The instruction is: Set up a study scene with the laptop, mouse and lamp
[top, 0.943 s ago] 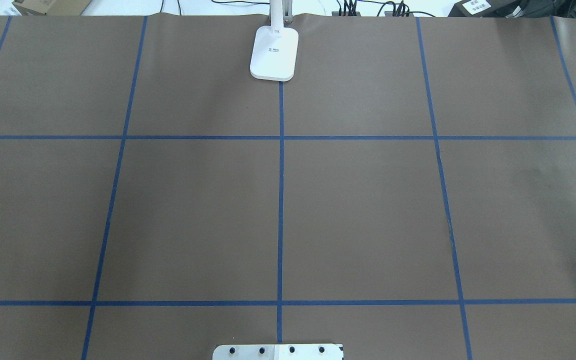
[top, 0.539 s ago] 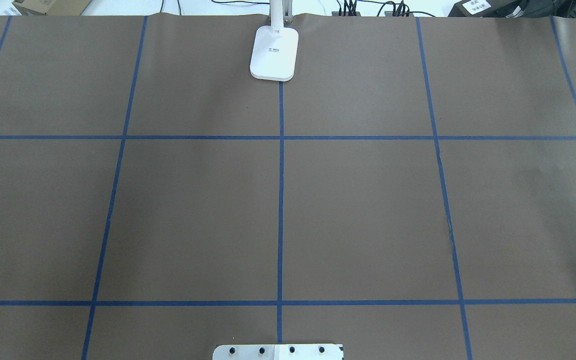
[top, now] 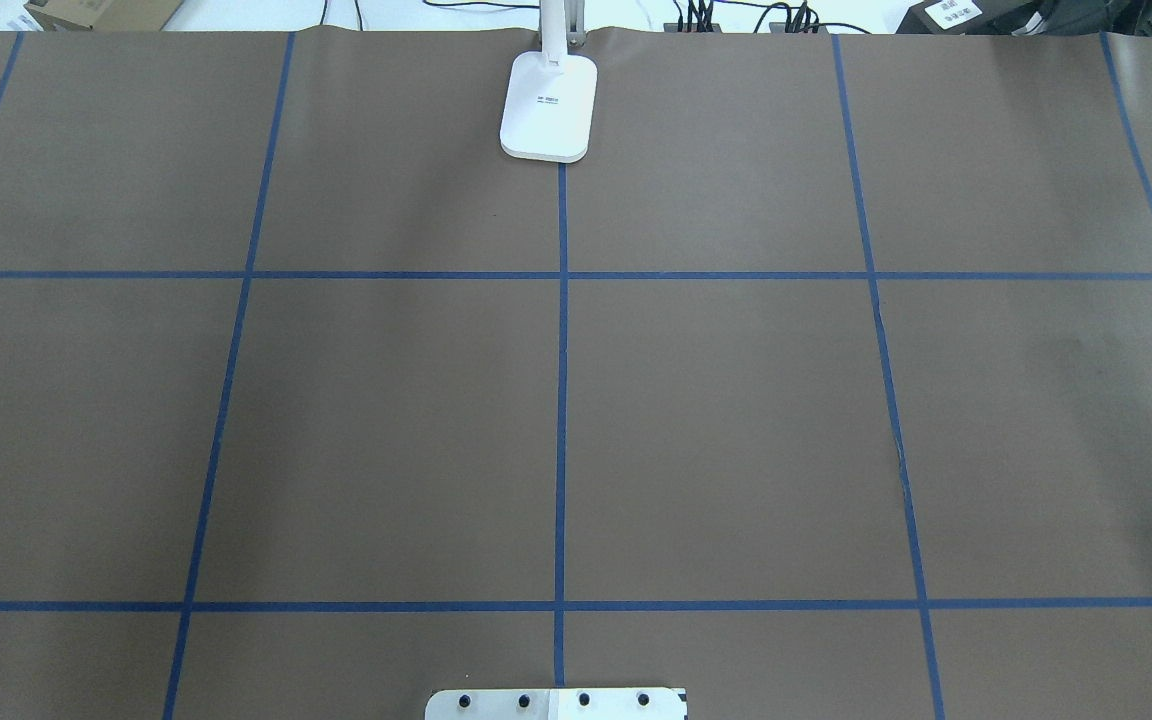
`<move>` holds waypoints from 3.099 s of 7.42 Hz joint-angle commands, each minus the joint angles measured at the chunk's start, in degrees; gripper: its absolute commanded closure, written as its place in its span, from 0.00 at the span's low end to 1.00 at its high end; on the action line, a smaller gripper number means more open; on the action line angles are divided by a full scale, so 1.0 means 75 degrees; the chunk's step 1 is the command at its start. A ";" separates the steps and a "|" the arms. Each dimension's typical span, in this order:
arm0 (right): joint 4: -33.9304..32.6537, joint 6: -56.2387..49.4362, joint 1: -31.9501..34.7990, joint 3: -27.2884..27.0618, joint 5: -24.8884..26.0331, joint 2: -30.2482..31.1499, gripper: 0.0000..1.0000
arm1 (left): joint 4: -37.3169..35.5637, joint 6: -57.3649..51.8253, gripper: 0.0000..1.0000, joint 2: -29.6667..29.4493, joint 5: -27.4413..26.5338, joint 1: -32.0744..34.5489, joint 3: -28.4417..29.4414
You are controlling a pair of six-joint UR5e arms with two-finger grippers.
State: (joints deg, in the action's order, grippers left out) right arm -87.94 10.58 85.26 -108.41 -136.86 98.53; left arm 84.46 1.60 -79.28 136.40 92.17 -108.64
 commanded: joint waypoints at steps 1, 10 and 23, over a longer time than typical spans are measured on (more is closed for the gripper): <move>-0.0005 -0.0040 -0.0001 -0.0006 -0.0186 -0.0001 0.01 | 0.0000 0.0885 0.00 0.0524 0.0013 0.0039 -0.0162; 0.0124 -0.0063 -0.0270 -0.0274 -0.0210 0.0244 0.01 | -0.0023 0.5033 0.00 0.2344 -0.0197 0.2204 -0.0421; 0.0124 -0.0052 -0.0340 -0.0932 -0.0292 0.0690 0.01 | 0.0305 0.6161 0.18 0.2778 -0.0315 0.2371 0.0657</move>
State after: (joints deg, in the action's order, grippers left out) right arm -87.01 10.15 82.63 -115.35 -139.04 103.54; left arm 86.76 47.73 -58.45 133.97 109.99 -104.06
